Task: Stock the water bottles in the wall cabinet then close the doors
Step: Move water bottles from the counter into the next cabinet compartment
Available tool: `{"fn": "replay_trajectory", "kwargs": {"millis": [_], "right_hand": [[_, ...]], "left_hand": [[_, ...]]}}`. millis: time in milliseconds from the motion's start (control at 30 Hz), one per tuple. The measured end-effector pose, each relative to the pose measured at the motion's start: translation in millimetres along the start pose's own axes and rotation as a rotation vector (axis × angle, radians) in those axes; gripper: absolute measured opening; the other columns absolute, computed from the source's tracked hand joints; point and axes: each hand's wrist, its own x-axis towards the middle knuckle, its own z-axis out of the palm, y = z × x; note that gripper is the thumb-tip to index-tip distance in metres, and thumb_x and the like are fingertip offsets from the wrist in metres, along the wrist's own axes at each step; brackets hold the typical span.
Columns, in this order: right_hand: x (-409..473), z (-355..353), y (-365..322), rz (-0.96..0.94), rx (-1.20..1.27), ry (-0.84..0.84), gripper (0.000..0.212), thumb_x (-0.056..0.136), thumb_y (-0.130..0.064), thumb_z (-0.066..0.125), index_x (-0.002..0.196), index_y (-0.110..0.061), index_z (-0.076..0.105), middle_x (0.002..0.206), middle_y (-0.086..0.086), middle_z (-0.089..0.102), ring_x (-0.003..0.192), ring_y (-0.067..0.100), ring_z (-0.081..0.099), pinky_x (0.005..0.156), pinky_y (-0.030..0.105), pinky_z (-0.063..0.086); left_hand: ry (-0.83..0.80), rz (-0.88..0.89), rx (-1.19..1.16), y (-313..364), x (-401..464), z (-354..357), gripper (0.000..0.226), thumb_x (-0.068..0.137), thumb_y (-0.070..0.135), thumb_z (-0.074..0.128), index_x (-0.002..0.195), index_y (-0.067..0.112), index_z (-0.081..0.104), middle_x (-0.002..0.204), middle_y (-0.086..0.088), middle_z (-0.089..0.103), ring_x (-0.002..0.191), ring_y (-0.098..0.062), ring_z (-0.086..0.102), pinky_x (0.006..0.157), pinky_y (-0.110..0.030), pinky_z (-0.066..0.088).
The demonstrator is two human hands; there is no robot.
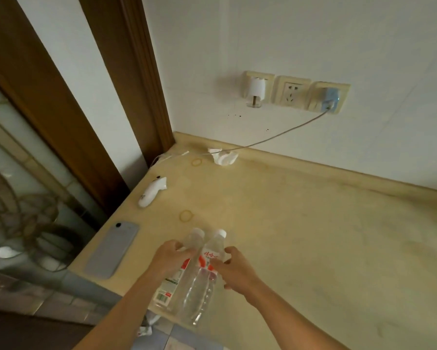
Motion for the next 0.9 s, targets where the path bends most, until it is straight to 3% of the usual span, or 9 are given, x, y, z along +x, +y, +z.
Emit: {"fn": "replay_trajectory", "kwargs": {"millis": [67, 167, 367, 500, 633, 700, 767, 900], "right_hand": [[0.5, 6.3, 1.9, 0.004, 0.085, 0.003, 0.074, 0.09, -0.04, 0.068, 0.153, -0.022, 0.035, 0.121, 0.004, 0.064, 0.094, 0.015, 0.068, 0.079, 0.033, 0.062], [-0.4, 8.3, 6.6, -0.013, 0.149, 0.046, 0.075, 0.086, -0.038, 0.076, 0.149, -0.02, 0.038, 0.118, 0.005, 0.065, 0.097, 0.017, 0.069, 0.08, 0.035, 0.061], [-12.6, -28.3, 28.2, -0.016, 0.193, 0.161, 0.057, 0.087, -0.032, 0.076, 0.138, -0.025, 0.051, 0.106, 0.002, 0.07, 0.088, 0.015, 0.071, 0.066, 0.028, 0.054], [-36.2, -74.7, 67.0, 0.008, 0.219, 0.232, 0.069, 0.087, -0.031, 0.078, 0.147, -0.025, 0.045, 0.092, -0.006, 0.074, 0.075, 0.004, 0.072, 0.053, 0.016, 0.047], [-61.4, -120.2, 106.9, 0.054, 0.27, 0.343, 0.063, 0.084, -0.029, 0.081, 0.139, -0.029, 0.05, 0.076, -0.01, 0.074, 0.066, -0.004, 0.071, 0.048, 0.011, 0.047], [-72.4, -139.7, 125.1, 0.077, 0.278, 0.4, 0.05, 0.083, -0.031, 0.082, 0.119, -0.043, 0.05, 0.069, -0.015, 0.073, 0.067, -0.004, 0.071, 0.052, 0.013, 0.049], [-83.4, -156.5, 140.2, 0.089, 0.296, 0.437, 0.045, 0.085, -0.028, 0.081, 0.108, -0.047, 0.046, 0.069, -0.02, 0.072, 0.067, -0.005, 0.07, 0.053, 0.011, 0.049], [-98.9, -179.9, 162.5, 0.11, 0.302, 0.477, 0.04, 0.089, -0.021, 0.076, 0.113, -0.036, 0.047, 0.073, -0.009, 0.072, 0.059, -0.001, 0.068, 0.05, 0.01, 0.047]], "left_hand": [[0.041, -0.022, -0.007, 6.0, -2.0, 4.2, 0.039, 0.086, 0.051, 0.072, 0.099, 0.014, 0.069, 0.091, -0.003, 0.074, 0.085, -0.021, 0.073, 0.083, -0.038, 0.06], [0.064, -0.051, -0.049, 13.5, -2.8, 13.1, 0.039, 0.089, 0.047, 0.071, 0.104, 0.012, 0.066, 0.096, -0.004, 0.073, 0.089, -0.022, 0.071, 0.089, -0.044, 0.058], [0.007, -0.006, -0.132, 38.4, -8.9, 51.6, 0.039, 0.084, 0.05, 0.076, 0.09, 0.015, 0.062, 0.089, -0.002, 0.073, 0.083, -0.02, 0.072, 0.078, -0.039, 0.057], [-0.111, 0.053, -0.114, 66.4, -13.9, 101.0, 0.04, 0.082, 0.051, 0.077, 0.094, 0.016, 0.063, 0.092, 0.001, 0.073, 0.083, -0.017, 0.07, 0.073, -0.035, 0.057], [-0.183, 0.153, -0.024, 101.0, -24.8, 157.7, 0.044, 0.081, 0.059, 0.074, 0.089, 0.018, 0.061, 0.087, 0.004, 0.069, 0.075, -0.011, 0.065, 0.059, -0.025, 0.045], [-0.219, 0.176, -0.001, 117.3, -30.9, 181.8, 0.051, 0.08, 0.063, 0.073, 0.093, 0.014, 0.063, 0.089, 0.001, 0.071, 0.08, -0.016, 0.067, 0.064, -0.03, 0.049], [-0.265, 0.191, 0.025, 131.0, -36.7, 202.0, 0.051, 0.081, 0.063, 0.071, 0.095, 0.014, 0.064, 0.09, 0.0, 0.072, 0.083, -0.018, 0.07, 0.074, -0.036, 0.055], [-0.335, 0.243, 0.031, 149.1, -43.3, 231.0, 0.047, 0.082, 0.06, 0.073, 0.102, 0.018, 0.065, 0.096, 0.003, 0.072, 0.087, -0.015, 0.07, 0.083, -0.039, 0.058]]}}
